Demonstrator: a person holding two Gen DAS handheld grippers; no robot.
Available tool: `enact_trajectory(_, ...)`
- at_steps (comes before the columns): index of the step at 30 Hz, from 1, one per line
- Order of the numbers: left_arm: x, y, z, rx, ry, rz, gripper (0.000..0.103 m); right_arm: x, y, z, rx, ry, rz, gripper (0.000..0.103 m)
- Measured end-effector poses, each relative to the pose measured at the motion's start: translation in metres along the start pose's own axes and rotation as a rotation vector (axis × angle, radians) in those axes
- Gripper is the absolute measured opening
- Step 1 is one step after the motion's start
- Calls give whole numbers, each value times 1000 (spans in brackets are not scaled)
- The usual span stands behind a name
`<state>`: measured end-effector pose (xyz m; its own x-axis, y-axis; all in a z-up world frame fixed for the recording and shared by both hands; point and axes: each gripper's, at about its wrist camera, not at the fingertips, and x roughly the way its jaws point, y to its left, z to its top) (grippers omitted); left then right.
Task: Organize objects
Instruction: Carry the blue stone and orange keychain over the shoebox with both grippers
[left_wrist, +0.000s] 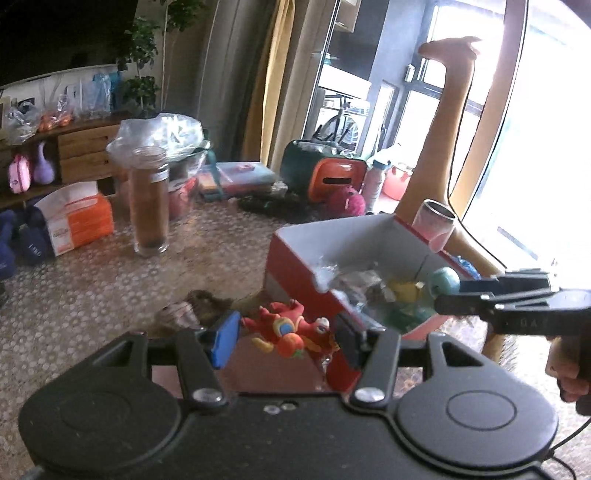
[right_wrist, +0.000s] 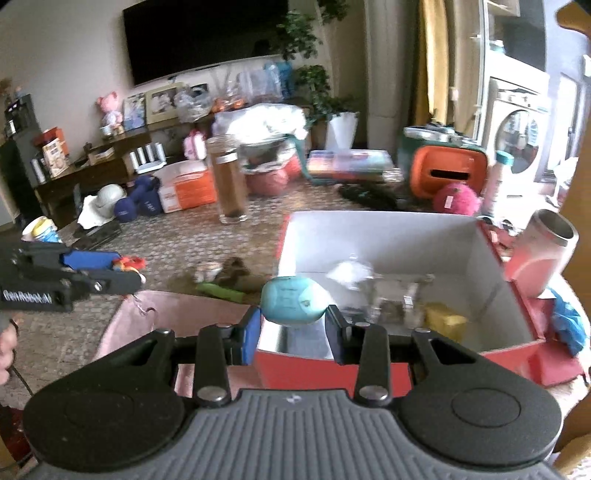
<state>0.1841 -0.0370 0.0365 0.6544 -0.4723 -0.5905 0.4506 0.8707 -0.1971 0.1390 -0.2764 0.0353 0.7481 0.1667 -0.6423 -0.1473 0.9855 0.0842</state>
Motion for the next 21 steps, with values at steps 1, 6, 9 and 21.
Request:
enact_trajectory(1,3,-3,3,-2,4,-6,55,-3,-7,-2,6,-1,-11,37)
enact_trajectory(6,25,-21,18,6,13,-20,55,-11,-39,-6,29,-1,-64,37)
enact_trajectory(9,42,-29,24,-17,26,-32,55,-10,-57,-4,41,1,-102,37)
enact_trajectory(21,106,-70,48,40,91,-8,55,33,-109,12,43,77,-148,37)
